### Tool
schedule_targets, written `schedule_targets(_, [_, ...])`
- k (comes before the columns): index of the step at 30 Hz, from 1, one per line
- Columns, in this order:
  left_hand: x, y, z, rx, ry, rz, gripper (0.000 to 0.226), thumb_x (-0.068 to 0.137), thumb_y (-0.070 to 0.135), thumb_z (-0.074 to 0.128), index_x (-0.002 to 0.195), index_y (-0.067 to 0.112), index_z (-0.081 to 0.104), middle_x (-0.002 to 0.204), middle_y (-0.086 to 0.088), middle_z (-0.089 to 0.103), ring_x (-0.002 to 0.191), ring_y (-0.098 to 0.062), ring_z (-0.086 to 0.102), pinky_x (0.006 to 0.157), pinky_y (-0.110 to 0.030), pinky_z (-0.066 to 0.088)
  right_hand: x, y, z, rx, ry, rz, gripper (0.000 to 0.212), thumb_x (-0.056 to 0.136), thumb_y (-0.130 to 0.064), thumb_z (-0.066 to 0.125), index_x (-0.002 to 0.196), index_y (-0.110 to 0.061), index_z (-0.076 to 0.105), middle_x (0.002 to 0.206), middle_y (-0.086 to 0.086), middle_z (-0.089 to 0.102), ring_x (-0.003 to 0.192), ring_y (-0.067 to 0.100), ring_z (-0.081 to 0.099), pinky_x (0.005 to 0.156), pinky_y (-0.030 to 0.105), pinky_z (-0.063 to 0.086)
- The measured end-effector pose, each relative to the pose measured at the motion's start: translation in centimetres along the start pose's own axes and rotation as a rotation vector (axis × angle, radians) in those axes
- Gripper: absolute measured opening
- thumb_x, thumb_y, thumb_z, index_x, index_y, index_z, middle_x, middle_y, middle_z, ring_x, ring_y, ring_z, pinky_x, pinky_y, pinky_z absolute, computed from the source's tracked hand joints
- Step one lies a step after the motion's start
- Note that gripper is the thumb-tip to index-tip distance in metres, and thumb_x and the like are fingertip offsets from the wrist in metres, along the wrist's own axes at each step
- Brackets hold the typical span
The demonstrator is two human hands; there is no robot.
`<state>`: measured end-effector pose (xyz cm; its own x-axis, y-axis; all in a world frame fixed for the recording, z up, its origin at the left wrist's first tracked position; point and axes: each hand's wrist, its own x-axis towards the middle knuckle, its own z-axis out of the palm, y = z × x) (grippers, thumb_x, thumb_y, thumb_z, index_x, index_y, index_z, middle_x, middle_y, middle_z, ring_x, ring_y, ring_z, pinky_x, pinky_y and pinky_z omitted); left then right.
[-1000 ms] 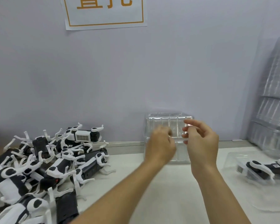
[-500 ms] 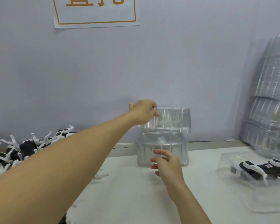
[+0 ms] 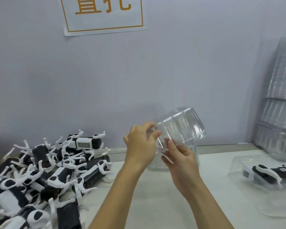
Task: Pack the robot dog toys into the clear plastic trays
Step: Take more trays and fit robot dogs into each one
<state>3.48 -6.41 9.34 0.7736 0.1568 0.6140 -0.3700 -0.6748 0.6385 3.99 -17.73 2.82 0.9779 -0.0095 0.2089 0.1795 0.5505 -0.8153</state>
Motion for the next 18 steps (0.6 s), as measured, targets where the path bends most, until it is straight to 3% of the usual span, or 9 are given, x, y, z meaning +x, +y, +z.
schedule_targets(4, [-0.6,-0.6,-0.5,-0.055,0.092,-0.051,0.022,0.093,0.023,0.067,0.114,0.022,0.069,0.089,0.024,0.053,0.115,-0.015,0.051,0.099,-0.03,0.026,-0.1,0.2,0.1,-0.063,-0.027,0.005,0.025,0.079,-0.027,0.068,0.096,-0.01,0.073,0.093,0.0,0.077,0.087,0.018,0.075,0.078,0.027,0.052])
schedule_targets(7, [-0.3,-1.4,-1.5,-0.151,0.111,-0.098,0.018,0.093,0.021,0.067,0.111,0.019,0.069,0.094,0.015,0.062,0.114,-0.02,0.057,0.107,-0.047,0.037,-0.2,0.1,0.1,-0.066,-0.013,0.002,0.014,0.087,-0.015,0.064,0.094,-0.007,0.074,0.087,0.009,0.076,0.086,0.023,0.075,0.068,0.02,0.055])
schedule_targets(10, [-0.6,-1.4,-1.6,-0.146,0.104,-0.087,0.015,0.093,0.021,0.067,0.107,0.019,0.07,0.093,0.015,0.064,0.112,-0.02,0.058,0.105,-0.047,0.038,-0.2,0.2,0.2,-0.132,0.058,-0.014,0.012,0.093,-0.005,0.061,0.092,-0.003,0.072,0.08,0.011,0.075,0.08,0.023,0.075,0.068,0.021,0.054])
schedule_targets(14, [-0.9,-0.8,-1.6,-0.11,0.191,-0.061,0.012,0.092,0.019,0.067,0.102,0.024,0.07,0.081,0.028,0.045,0.104,-0.015,0.049,0.097,-0.035,0.029,-0.3,0.2,0.2,-0.172,0.153,-0.052,0.013,0.092,-0.001,0.062,0.088,-0.003,0.074,0.078,0.013,0.075,0.073,0.022,0.074,0.073,0.027,0.051])
schedule_targets(18, [-0.5,-0.7,-2.7,-0.17,0.323,-0.074,0.011,0.092,0.016,0.067,0.096,0.026,0.065,0.081,0.028,0.047,0.106,-0.023,0.054,0.104,-0.048,0.035,0.0,0.2,-0.6,-0.202,0.339,-0.141,0.021,0.094,0.002,0.059,0.079,-0.007,0.071,0.063,0.002,0.069,0.058,0.012,0.066,0.068,0.027,0.05])
